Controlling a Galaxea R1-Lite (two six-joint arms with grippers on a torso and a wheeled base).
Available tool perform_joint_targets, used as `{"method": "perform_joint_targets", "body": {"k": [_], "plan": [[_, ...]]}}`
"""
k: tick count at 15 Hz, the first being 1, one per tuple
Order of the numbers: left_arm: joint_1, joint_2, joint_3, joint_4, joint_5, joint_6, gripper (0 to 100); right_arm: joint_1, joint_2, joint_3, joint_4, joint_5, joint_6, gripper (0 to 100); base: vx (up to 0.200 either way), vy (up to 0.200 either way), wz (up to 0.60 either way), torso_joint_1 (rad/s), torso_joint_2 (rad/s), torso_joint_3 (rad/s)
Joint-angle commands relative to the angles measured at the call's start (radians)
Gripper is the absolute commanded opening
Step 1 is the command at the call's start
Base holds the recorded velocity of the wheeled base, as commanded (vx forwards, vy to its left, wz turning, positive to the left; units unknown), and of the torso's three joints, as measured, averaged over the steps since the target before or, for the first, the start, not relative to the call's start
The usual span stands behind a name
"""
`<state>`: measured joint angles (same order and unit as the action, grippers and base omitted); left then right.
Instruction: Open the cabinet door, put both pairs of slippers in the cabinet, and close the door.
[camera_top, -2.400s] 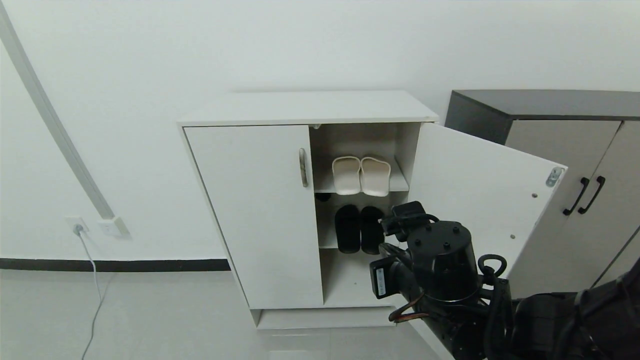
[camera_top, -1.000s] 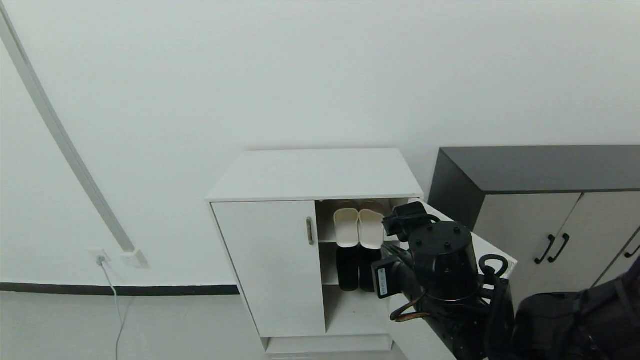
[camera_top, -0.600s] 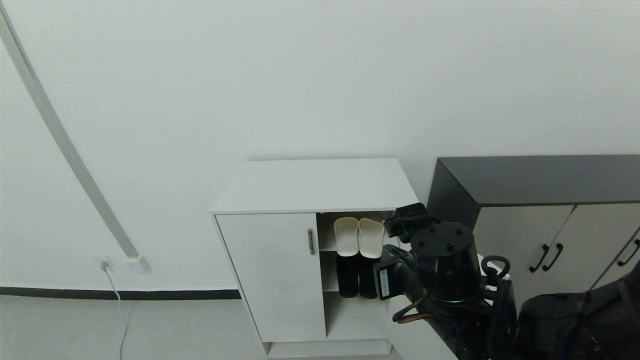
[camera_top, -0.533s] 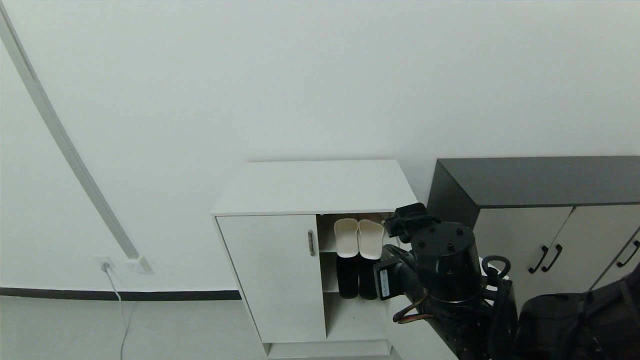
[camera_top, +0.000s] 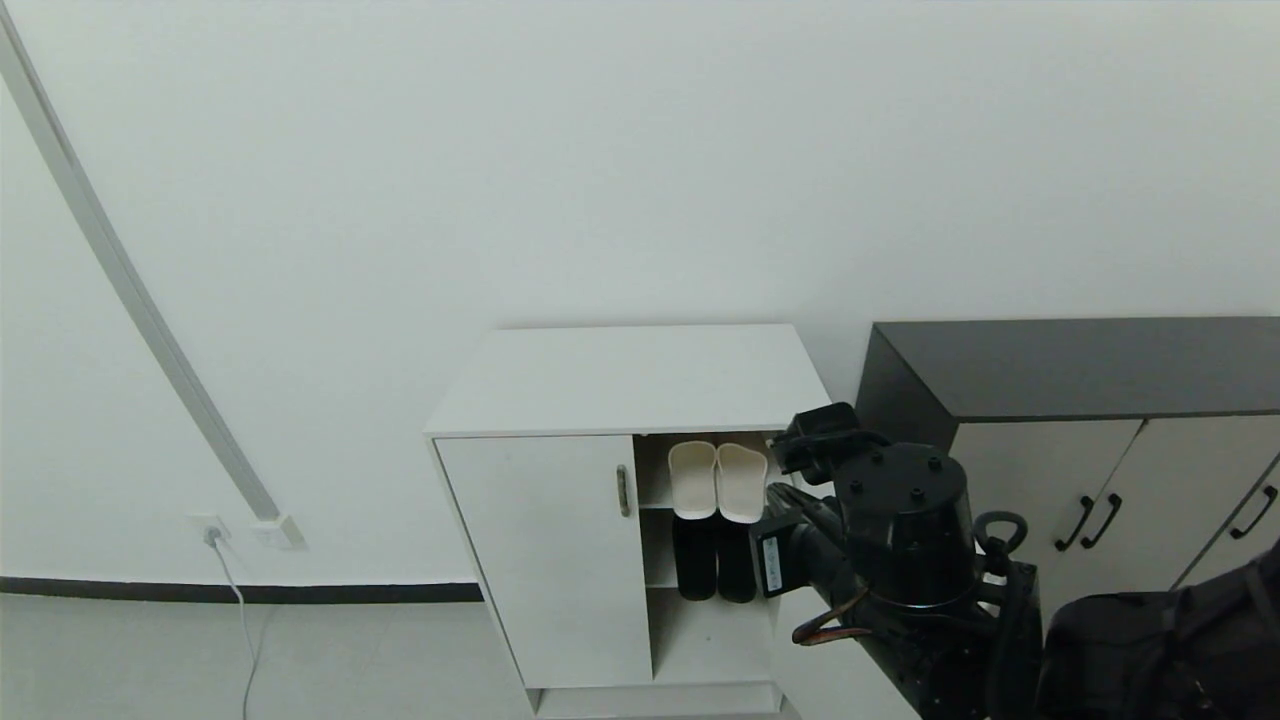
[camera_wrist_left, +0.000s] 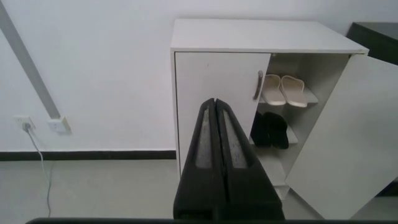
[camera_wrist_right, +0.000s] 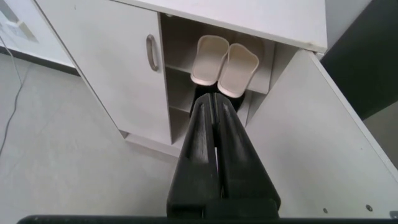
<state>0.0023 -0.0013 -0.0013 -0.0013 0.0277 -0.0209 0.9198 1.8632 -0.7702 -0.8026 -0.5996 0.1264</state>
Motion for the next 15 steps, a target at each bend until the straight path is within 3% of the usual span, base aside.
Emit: {"method": "perform_joint_targets", "body": {"k": [1,3,9,13,15], "plan": [[0.001,0.001,0.0,0.0,0.0,-0.001,0,-0.006,-0.004,-0.001,0.0,0.0,-0.001,0,0.0,0.0,0.0,0.0,0.0,0.0],[0.001,0.001,0.0,0.0,0.001,-0.001,0,-0.007,-0.001,0.0,0.0,0.0,-0.002,0,0.0,0.0,0.0,0.0,0.0,0.0],[0.001,0.001,0.001,0.0,0.001,-0.001,0,-0.024,0.004,0.005,-0.001,0.001,-0.002,0,0.0,0.0,-0.6,0.006,0.0,0.0],[0.001,0.001,0.0,0.0,0.001,-0.001,0,-0.027,0.004,0.008,-0.004,0.001,-0.002,0,0.0,0.0,0.0,0.0,0.0,0.0],[-0.001,0.001,0.0,0.0,0.001,-0.001,0,-0.027,0.007,0.008,-0.004,0.001,-0.002,0,-0.2,0.0,0.0,0.0,0.0,0.005]]}}
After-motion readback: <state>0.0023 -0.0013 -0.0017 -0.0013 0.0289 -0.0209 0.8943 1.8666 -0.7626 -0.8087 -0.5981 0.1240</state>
